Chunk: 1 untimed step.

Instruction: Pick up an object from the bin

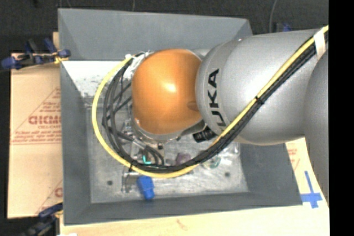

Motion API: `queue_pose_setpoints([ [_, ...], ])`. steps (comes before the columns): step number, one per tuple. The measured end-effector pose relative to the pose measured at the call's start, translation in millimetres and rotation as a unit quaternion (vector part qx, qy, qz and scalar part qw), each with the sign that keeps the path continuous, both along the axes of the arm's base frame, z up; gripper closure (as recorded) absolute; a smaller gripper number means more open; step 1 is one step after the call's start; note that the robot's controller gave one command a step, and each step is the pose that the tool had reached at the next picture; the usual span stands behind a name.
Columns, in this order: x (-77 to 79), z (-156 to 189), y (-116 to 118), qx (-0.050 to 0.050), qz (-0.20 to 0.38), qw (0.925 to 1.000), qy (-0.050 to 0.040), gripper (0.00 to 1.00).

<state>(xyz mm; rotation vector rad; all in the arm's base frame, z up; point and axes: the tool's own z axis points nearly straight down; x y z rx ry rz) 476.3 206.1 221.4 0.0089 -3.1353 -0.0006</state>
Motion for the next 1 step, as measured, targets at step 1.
queue_pose_setpoints([
  [1,42.8,-149.9,-107.6,0.001,0.063,0.9980,-0.0080,0.00],
])
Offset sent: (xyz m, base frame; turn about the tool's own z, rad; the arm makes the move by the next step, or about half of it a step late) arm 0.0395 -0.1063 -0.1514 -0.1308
